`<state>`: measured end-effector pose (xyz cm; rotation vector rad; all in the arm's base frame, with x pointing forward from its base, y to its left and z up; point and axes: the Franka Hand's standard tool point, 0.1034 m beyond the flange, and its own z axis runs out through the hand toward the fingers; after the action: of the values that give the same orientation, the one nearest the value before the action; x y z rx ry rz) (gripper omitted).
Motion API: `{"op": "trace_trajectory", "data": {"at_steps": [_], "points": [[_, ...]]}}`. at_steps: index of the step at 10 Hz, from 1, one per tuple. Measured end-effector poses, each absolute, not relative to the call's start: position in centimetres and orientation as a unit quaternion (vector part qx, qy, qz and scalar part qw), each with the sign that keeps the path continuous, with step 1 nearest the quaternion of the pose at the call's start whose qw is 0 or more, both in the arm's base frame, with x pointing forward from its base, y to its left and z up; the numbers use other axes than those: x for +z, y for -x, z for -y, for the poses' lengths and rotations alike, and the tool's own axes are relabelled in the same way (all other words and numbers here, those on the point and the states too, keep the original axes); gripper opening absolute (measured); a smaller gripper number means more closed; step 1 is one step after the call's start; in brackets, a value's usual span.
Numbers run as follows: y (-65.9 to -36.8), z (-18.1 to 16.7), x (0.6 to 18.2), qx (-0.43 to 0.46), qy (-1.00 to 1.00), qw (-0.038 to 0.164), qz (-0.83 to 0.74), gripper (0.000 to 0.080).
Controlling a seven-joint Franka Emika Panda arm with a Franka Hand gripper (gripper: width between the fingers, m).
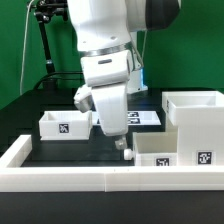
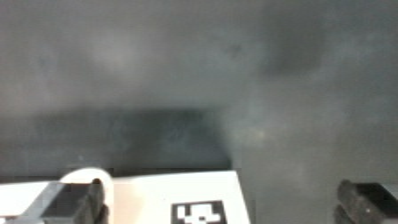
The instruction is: Assemble drawer
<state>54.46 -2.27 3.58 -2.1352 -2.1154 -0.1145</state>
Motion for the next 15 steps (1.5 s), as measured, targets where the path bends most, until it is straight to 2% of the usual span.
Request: {"op": "trace_trajectory", "data": {"at_steps": [6, 8, 12, 15], "points": [[-54.3, 2.4, 3.4, -0.034, 0.695, 0.063, 0.716, 0.0649], [-54.1, 1.6, 3.1, -0.035, 0.683, 0.065, 0.727, 0.0649], [-54.7, -0.2, 3.7, -0.032, 0.685, 0.058, 0.725, 0.0649], [-54.8, -1.6, 4.0, -0.034, 0.693, 0.06, 0.718, 0.0649]]}}
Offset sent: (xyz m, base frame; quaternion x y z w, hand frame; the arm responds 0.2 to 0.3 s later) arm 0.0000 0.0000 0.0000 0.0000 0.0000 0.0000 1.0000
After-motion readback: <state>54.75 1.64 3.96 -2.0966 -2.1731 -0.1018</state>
